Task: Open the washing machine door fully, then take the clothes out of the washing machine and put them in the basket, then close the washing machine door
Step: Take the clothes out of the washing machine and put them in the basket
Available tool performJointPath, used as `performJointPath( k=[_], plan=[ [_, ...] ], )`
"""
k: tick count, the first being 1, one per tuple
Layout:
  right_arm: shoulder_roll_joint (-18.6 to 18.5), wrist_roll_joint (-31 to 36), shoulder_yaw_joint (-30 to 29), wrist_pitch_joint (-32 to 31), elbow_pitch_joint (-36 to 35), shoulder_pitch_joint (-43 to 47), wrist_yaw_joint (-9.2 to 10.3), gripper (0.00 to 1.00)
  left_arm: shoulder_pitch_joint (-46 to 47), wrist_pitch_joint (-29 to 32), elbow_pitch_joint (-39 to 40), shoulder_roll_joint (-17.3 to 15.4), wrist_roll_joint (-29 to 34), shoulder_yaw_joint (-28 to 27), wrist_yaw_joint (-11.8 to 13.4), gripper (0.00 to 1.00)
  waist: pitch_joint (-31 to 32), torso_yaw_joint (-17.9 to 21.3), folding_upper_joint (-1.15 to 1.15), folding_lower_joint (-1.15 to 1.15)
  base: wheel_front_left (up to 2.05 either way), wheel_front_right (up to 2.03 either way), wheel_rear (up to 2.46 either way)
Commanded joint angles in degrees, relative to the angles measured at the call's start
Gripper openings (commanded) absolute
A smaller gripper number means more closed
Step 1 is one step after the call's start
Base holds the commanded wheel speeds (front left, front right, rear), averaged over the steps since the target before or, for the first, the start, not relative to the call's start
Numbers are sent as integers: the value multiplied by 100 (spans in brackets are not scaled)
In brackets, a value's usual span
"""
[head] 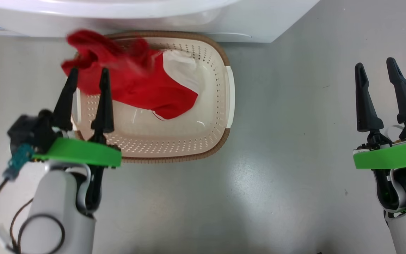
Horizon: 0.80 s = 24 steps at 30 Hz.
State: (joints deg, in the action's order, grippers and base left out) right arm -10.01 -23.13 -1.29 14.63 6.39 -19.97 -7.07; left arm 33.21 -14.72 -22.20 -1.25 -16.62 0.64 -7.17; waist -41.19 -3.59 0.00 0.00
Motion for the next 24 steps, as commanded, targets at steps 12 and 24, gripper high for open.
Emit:
performJointPath(
  k=[12, 24],
  plan=[
    [-28, 1, 96, 37, -101, 287, -42, 100, -1143, -28, 1466, -164, 123, -146, -25, 100, 101, -23, 0, 0, 0, 0, 0],
    [-11, -7, 132, 37, -34, 329, -42, 100, -1299, -28, 1574, -163, 175, -185, -5, 100, 294, 27, 0, 0, 0, 0, 0]
  ],
)
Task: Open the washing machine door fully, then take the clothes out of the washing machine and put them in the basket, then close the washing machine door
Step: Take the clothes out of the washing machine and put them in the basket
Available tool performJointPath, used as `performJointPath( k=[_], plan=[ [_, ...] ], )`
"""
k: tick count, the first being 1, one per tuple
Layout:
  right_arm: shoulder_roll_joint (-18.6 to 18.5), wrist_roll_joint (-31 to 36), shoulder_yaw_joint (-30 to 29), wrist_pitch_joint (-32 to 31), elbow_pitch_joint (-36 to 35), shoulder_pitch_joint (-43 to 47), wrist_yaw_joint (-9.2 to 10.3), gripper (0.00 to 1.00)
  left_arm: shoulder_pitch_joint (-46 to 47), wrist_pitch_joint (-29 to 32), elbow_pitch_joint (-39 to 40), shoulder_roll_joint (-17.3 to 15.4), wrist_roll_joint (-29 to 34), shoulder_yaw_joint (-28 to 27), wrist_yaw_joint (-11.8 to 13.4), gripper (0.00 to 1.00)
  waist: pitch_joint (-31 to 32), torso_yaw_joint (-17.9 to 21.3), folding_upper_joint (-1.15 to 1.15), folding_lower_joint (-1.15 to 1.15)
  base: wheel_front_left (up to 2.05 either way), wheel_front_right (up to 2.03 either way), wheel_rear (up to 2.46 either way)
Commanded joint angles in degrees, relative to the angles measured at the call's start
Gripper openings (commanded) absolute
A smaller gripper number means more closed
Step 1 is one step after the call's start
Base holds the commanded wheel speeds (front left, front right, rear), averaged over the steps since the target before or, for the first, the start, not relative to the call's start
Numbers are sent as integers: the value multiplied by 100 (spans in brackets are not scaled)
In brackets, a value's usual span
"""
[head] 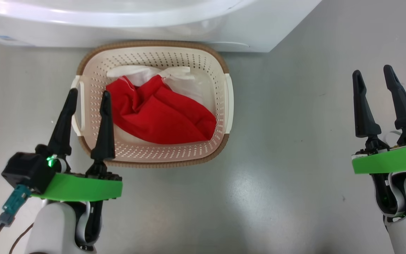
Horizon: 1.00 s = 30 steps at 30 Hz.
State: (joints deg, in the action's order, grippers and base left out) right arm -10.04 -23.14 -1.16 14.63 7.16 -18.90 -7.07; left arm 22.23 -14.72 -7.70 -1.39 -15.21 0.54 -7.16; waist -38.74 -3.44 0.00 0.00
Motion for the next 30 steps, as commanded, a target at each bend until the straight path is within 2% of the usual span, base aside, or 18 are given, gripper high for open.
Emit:
performJointPath(
  k=[1, 30],
  plan=[
    [-4, -7, 123, 37, -97, 241, -42, 100, -219, -28, 105, -149, 47, -178, -7, 100, 97, 19, 0, 0, 0, 0, 0],
    [20, -127, 163, 37, 184, 1547, -42, 100, -1608, -28, 0, -206, 389, -506, -32, 100, 2366, 205, 0, 0, 0, 0, 0]
  ],
)
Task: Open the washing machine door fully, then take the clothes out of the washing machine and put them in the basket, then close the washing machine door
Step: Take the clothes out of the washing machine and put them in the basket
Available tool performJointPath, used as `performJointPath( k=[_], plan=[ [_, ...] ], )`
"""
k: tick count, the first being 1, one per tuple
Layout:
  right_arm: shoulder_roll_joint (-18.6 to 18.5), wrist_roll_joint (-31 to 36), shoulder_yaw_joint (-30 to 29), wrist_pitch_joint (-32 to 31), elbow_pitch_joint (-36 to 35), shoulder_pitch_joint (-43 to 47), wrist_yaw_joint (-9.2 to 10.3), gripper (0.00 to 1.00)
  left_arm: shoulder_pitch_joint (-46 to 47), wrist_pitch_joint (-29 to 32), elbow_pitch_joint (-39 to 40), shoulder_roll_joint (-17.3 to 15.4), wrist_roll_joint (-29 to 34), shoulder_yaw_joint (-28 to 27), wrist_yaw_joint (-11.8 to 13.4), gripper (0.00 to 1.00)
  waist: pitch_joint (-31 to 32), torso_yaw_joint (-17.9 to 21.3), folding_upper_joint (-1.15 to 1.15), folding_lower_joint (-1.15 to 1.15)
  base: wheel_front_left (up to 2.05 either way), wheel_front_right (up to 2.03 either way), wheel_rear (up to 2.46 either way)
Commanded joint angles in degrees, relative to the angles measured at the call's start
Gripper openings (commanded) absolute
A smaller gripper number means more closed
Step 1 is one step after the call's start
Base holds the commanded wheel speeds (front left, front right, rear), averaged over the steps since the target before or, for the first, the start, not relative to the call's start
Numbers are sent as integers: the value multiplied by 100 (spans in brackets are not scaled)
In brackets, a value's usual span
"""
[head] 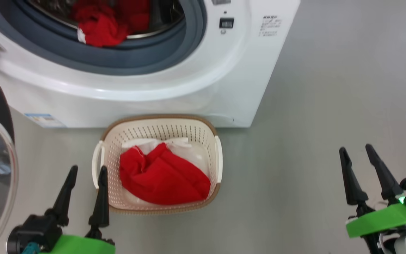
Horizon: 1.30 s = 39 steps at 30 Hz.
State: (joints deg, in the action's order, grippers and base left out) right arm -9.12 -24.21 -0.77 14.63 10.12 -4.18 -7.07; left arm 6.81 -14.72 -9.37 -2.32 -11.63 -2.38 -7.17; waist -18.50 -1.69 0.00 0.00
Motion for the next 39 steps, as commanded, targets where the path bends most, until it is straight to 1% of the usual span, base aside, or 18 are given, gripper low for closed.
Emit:
performJointPath(
  k=[1, 9, 16, 24, 39],
  plan=[
    [-69, -21, 122, 37, -111, 132, -42, 100, -132, -28, 190, -115, 25, -224, -31, 100, 410, 25, 0, 0, 0, 0, 0],
    [-46, -32, 109, 37, -141, 622, -42, 100, -691, -28, 279, -155, 7, -284, -31, 100, 957, 18, 0, 0, 0, 0, 0],
    [-11, -43, 67, 37, -191, 990, -42, 100, -1104, -28, 423, -187, 20, -337, -31, 100, 1289, 14, 0, 0, 0, 0, 0],
    [16, -46, -19, 37, -270, 1188, -42, 100, -1354, -28, 570, -173, -7, -413, -32, 100, 1369, 48, 0, 0, 0, 0, 0],
    [45, -24, -120, 37, -317, 1148, -42, 100, -1346, -28, 618, -123, -18, -435, -32, 100, 1294, 65, 0, 0, 0, 0, 0]
  ],
)
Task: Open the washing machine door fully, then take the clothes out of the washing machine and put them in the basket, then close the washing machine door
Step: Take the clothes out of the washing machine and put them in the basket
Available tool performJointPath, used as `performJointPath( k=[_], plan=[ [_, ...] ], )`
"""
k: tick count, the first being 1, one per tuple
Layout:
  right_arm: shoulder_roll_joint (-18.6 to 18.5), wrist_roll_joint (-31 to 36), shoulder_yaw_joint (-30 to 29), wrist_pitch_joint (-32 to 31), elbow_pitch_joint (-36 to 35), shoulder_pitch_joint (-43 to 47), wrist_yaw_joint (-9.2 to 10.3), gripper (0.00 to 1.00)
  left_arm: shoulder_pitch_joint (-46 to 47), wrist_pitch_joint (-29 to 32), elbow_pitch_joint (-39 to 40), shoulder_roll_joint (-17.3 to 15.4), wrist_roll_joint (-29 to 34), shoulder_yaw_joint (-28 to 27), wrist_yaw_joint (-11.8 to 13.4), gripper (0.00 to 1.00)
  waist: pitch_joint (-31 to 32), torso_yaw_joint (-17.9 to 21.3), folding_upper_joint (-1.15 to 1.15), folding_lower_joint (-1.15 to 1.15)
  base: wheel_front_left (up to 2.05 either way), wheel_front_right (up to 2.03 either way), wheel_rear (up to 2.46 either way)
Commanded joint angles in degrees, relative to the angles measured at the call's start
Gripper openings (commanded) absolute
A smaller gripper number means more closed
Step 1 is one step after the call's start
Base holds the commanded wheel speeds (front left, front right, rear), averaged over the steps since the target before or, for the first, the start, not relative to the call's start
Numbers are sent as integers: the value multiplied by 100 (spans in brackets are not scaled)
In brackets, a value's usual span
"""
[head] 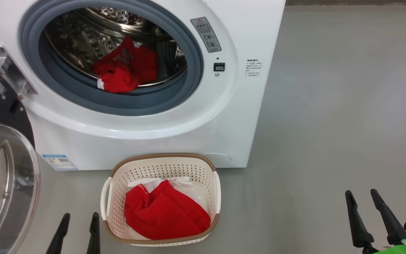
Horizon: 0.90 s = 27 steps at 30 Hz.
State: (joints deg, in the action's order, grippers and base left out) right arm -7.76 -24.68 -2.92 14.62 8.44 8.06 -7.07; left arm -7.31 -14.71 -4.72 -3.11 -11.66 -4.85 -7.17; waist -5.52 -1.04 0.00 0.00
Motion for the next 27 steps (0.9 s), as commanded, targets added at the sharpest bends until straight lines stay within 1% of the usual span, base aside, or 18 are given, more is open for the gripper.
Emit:
performJointPath(
  k=[1, 11, 16, 21, 27],
  plan=[
    [-83, 27, 100, 38, -151, -90, -42, 100, 78, -29, 144, -40, -14, -180, -32, 100, -19, 3, 0, 0, 0, 0, 0],
    [-10, 66, 179, 38, -196, -353, -42, 100, 424, -29, 62, -11, -25, -85, -32, 100, -342, 14, 0, 0, 0, 0, 0],
    [57, 80, 145, 38, -244, -454, -42, 100, 760, -29, -100, -35, -36, 32, -32, 100, -625, -2, 0, 0, 0, 0, 0],
    [126, 86, 149, 38, -287, -677, -42, 100, 1509, -29, -414, -177, -38, 193, -32, 100, -1060, -4, 0, 0, 0, 0, 0],
    [188, 89, 134, 38, -319, -973, -42, 100, 2739, -29, -1147, -436, -115, 424, -32, 100, -1590, -10, 0, 0, 0, 0, 0]
  ],
)
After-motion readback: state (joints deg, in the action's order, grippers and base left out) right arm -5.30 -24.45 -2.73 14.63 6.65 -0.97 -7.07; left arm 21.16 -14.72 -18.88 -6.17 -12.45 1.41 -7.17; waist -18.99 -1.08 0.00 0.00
